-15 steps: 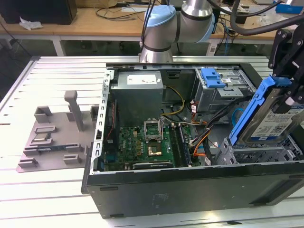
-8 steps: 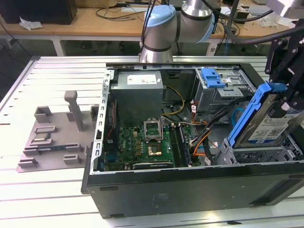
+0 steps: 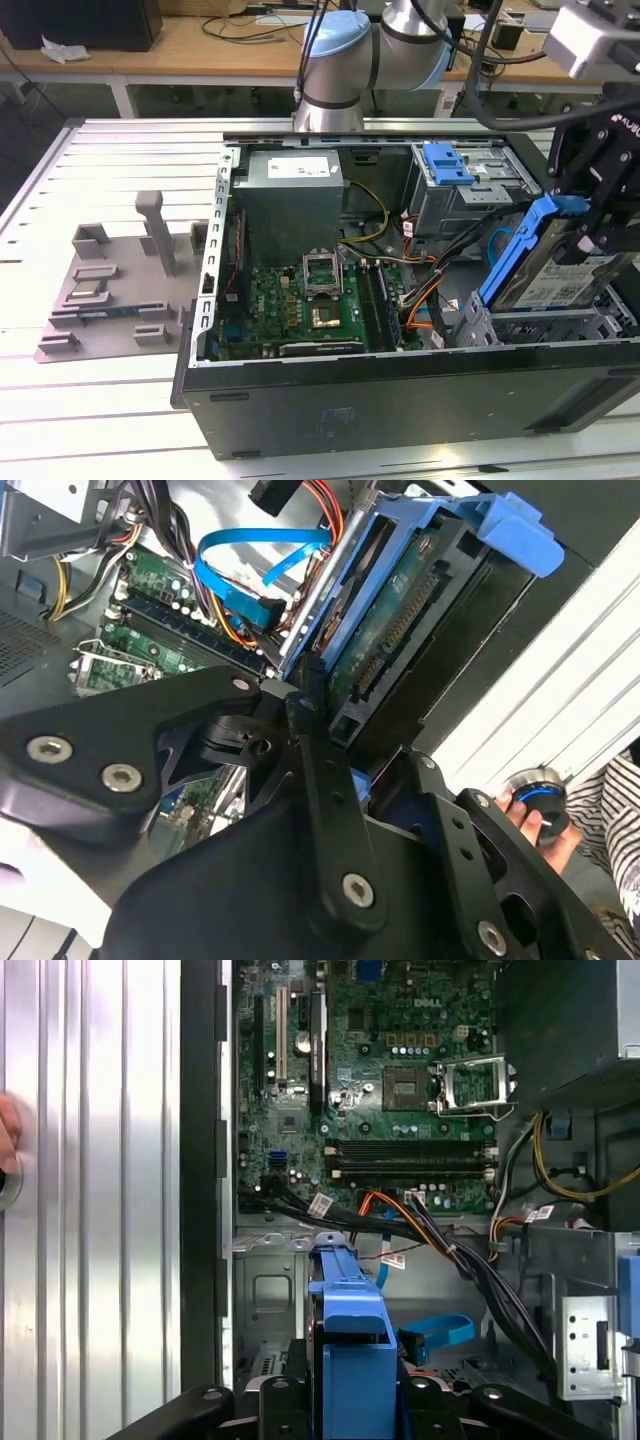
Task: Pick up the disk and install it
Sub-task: 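Insert the disk into the insertion slot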
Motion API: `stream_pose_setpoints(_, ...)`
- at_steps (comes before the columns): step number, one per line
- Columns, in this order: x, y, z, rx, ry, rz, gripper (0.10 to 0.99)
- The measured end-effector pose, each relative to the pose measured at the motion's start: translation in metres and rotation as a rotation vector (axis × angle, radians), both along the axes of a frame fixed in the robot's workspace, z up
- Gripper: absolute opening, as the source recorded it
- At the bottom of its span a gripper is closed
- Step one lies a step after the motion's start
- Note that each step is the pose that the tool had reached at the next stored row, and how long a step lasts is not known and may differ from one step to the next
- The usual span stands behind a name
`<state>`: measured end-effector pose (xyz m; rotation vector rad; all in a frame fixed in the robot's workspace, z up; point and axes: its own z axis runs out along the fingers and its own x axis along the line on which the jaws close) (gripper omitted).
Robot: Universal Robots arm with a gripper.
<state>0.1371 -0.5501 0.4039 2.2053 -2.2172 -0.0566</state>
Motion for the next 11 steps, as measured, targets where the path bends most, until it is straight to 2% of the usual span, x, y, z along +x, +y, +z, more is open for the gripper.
stream_pose_setpoints(4, 0.0, 0.0, -0.0119, 0.0, 0.0, 0.0, 0.369)
stream_pose_setpoints(11, 0.0, 0.0, -0.0204, 0.0, 0.0, 0.0, 0.369)
